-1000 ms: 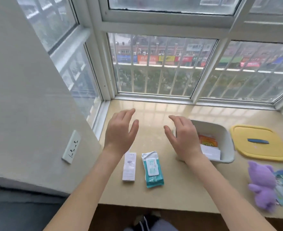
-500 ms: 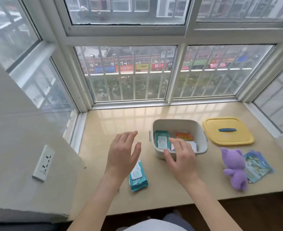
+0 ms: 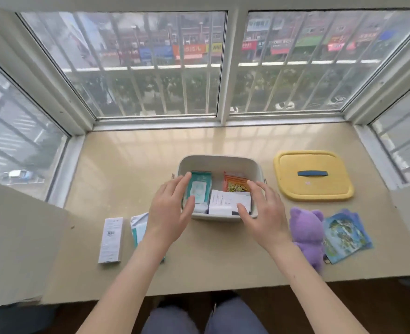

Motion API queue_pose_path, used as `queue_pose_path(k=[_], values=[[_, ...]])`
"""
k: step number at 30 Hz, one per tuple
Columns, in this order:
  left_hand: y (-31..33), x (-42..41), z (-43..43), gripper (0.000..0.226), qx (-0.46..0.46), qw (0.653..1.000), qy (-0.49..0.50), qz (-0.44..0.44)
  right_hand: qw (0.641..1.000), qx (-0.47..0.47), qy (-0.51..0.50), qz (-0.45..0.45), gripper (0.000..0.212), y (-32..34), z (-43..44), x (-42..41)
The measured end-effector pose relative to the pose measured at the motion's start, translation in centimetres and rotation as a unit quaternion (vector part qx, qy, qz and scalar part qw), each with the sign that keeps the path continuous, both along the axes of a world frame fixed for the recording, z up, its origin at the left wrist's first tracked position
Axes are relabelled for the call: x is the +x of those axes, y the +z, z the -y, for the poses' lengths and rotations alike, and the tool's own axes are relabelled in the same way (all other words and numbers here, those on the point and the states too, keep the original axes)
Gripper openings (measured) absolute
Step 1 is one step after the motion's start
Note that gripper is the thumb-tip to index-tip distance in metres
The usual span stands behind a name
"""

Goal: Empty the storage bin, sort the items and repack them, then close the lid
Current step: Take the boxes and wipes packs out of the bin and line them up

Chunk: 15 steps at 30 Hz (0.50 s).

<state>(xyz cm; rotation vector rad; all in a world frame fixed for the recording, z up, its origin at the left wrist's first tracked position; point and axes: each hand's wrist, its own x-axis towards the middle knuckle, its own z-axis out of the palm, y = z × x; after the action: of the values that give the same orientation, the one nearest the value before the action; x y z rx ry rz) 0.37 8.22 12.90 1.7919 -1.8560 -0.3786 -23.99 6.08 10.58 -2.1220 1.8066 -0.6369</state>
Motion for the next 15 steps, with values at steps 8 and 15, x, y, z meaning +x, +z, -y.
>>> queue_pose_path(k=[8,15], values=[[-9.2,-3.5,6.2,0.063,0.133,0.99,0.043,-0.003,0.99,0.117,0.072,-0.035,0.075,-9.0,8.5,-2.9],[-18.6,-6.9,8.2,0.064,0.306,0.945,0.044,-0.105,0.967,0.195,0.15,-0.066,0.076,-18.5,12.8,-2.9]])
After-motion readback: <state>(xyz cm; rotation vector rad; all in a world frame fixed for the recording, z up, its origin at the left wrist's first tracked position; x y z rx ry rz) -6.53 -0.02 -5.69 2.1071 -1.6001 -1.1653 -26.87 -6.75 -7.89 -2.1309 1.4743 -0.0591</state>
